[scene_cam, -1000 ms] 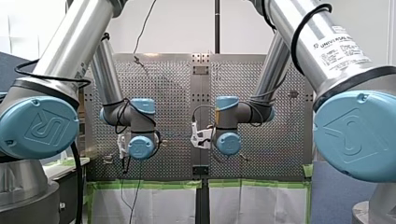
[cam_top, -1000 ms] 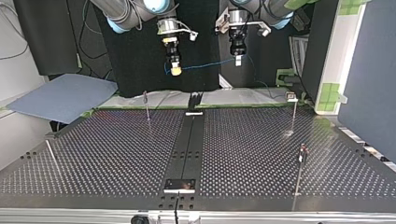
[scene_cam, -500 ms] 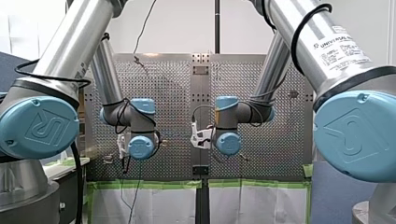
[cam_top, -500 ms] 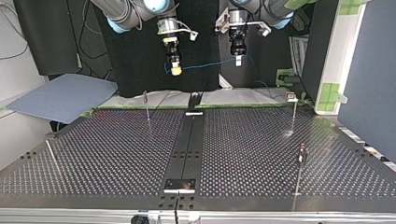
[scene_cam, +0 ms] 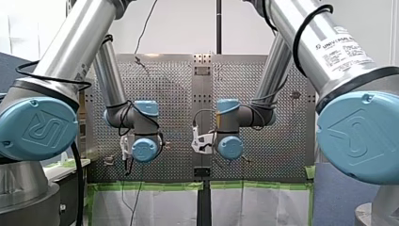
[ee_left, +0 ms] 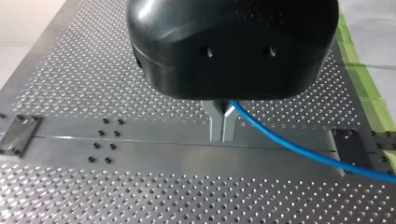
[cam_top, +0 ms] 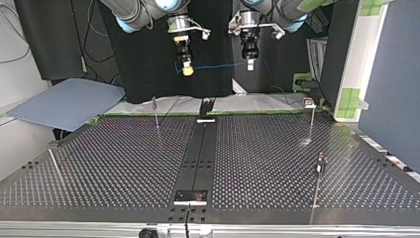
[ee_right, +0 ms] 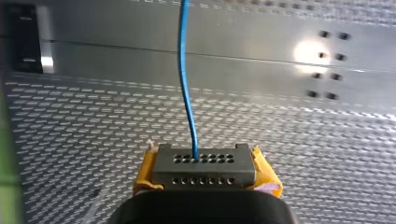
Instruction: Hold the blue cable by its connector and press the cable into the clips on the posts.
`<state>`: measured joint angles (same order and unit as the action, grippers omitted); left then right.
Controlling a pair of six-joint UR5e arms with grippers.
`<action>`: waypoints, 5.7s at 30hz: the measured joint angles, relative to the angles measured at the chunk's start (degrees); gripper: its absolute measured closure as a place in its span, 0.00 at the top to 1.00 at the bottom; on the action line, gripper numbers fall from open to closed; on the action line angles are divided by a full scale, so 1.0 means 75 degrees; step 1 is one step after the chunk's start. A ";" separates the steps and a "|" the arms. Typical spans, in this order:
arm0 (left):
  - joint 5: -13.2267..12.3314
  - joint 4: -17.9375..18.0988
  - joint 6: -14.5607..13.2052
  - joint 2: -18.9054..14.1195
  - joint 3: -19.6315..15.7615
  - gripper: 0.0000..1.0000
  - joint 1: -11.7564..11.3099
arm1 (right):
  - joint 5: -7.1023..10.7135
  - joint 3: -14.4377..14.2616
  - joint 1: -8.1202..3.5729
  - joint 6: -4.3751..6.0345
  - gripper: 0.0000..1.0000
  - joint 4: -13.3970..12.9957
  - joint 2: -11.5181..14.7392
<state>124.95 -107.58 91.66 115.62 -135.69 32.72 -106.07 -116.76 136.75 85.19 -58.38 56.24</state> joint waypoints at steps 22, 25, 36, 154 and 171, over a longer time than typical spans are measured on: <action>0.0410 0.0021 -0.0242 0.1090 0.0123 0.00 0.0746 | -0.0415 -0.0223 0.0090 0.0056 0.00 0.0375 -0.0743; 0.0405 -0.0103 -0.0127 0.1084 0.0238 0.00 0.0665 | -0.0426 -0.0157 0.0114 0.0023 0.00 0.0382 -0.0727; 0.0318 -0.0921 0.0217 0.0333 0.0428 0.00 0.0478 | -0.0282 0.0000 0.0155 0.0529 0.00 0.0874 -0.0045; -0.1289 -0.6177 0.0892 -0.3968 0.3933 0.00 -0.3908 | 0.0649 0.5401 0.0708 0.1328 0.00 0.4034 0.1259; -0.2366 -0.6072 0.0775 -0.3456 0.4157 0.00 -0.5213 | 0.0860 0.5410 0.0446 0.1323 0.00 0.4269 0.1219</action>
<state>107.20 -153.12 97.47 89.70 -104.51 -6.38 -99.62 -76.19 140.10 95.11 -26.37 65.39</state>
